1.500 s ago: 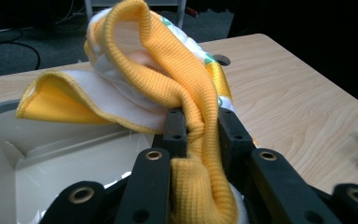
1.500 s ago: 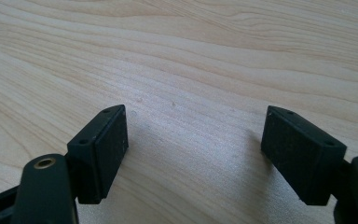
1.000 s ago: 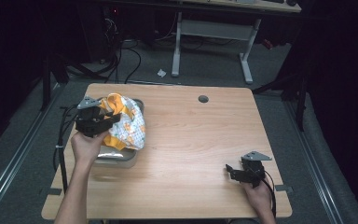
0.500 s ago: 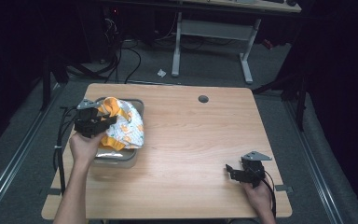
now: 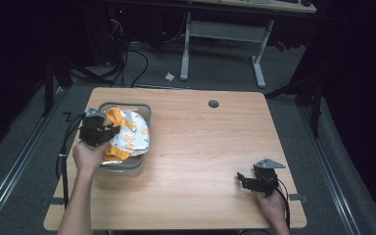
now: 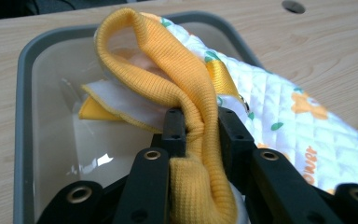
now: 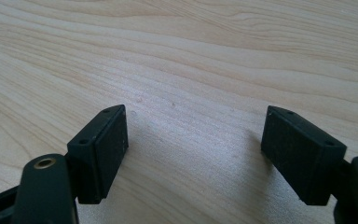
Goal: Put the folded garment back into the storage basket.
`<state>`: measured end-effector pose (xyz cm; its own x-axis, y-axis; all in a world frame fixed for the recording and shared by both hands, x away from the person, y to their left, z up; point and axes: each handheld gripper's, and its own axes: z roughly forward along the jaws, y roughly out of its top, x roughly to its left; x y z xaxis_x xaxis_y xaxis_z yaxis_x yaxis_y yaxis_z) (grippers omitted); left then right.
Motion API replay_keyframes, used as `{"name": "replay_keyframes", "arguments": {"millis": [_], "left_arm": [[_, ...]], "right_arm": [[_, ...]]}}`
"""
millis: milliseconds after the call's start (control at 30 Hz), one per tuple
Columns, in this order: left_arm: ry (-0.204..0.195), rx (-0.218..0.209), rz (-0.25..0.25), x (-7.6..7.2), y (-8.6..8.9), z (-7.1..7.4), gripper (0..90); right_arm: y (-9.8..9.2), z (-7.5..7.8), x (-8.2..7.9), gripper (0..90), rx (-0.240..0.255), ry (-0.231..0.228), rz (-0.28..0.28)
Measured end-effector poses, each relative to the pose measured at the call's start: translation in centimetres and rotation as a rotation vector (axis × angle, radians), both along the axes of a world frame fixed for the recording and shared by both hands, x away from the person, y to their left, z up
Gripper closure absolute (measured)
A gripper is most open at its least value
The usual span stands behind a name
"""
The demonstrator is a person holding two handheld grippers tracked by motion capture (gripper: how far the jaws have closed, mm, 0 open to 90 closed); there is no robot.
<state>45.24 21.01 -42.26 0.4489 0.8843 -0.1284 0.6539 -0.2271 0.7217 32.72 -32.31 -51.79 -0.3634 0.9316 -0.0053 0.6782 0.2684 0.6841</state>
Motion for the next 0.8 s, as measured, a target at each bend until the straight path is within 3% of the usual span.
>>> {"name": "replay_keyframes", "arguments": {"millis": [467,600,700,800], "left_arm": [[0.054,0.076,0.018,0.7,0.0,-2.0,74.0],[0.080,0.119,0.035,1.0,-0.4,-2.6,69.5],[0.082,0.147,0.062,1.0,-0.5,-2.7,59.9],[0.070,0.146,0.100,0.9,-0.4,-2.4,49.5]], "right_arm": [[0.0,0.0,0.0,23.2,0.001,0.001,-0.002],[0.0,0.0,0.0,23.2,0.000,0.000,-0.002],[0.0,0.0,0.0,23.2,0.000,0.000,-0.002],[0.0,0.0,0.0,23.2,0.000,0.000,-0.002]]}}
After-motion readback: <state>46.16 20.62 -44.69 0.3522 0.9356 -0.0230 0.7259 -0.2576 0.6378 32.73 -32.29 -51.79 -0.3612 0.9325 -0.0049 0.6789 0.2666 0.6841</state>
